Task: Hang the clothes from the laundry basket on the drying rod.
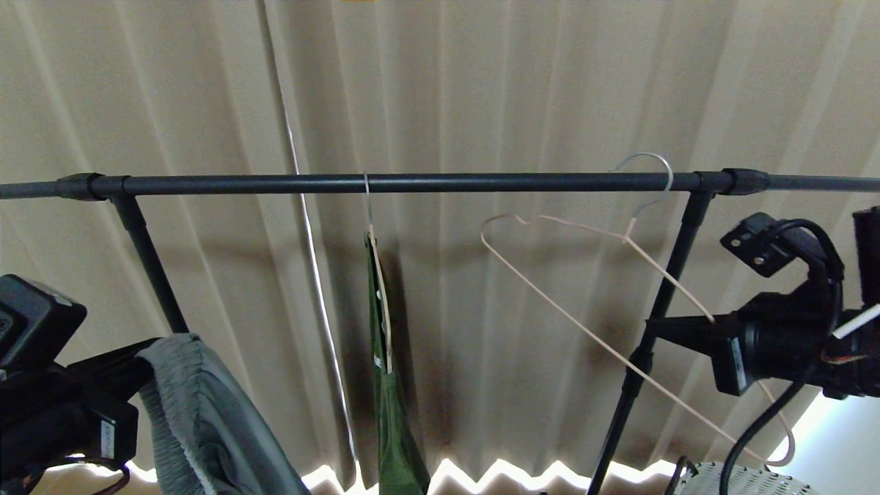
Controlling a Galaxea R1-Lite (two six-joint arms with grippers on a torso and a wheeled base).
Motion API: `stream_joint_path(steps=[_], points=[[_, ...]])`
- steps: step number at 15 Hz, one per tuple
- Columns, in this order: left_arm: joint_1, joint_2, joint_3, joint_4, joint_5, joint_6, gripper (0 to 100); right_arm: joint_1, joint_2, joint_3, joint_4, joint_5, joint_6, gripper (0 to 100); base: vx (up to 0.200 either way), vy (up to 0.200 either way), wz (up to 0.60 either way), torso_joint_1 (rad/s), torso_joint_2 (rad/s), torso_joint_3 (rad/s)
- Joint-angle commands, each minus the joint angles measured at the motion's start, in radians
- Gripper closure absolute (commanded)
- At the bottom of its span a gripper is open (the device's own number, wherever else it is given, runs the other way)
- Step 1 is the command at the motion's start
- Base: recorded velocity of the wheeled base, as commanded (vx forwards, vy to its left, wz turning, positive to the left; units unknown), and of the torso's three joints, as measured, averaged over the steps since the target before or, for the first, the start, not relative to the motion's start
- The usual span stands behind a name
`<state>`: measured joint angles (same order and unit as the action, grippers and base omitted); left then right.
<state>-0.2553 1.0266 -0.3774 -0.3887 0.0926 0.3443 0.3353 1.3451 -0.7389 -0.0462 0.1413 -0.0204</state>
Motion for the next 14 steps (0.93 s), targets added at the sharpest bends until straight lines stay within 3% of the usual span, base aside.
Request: stream_joint_path(steps=[1, 7, 14], points=[[0.005, -0.014, -0.003, -0.006, -0.001, -0.005, 100, -0.002, -0.142, 0.112, -0.032, 0.000, 0.007, 100, -0.200, 0.000, 0.00, -0.002, 0.00, 0.012], [0.005, -0.022, 0.026, -0.006, 0.001, -0.001, 100, -0.001, -0.284, 0.220, -0.020, -0.008, 0.004, 100, -0.200, 0.000, 0.00, 0.002, 0.00, 0.006], [0.005, -0.016, 0.063, -0.006, 0.001, 0.001, 100, -0.002, -0.236, 0.234, -0.029, -0.006, 0.000, 100, -0.200, 0.000, 0.00, 0.001, 0.00, 0.002]])
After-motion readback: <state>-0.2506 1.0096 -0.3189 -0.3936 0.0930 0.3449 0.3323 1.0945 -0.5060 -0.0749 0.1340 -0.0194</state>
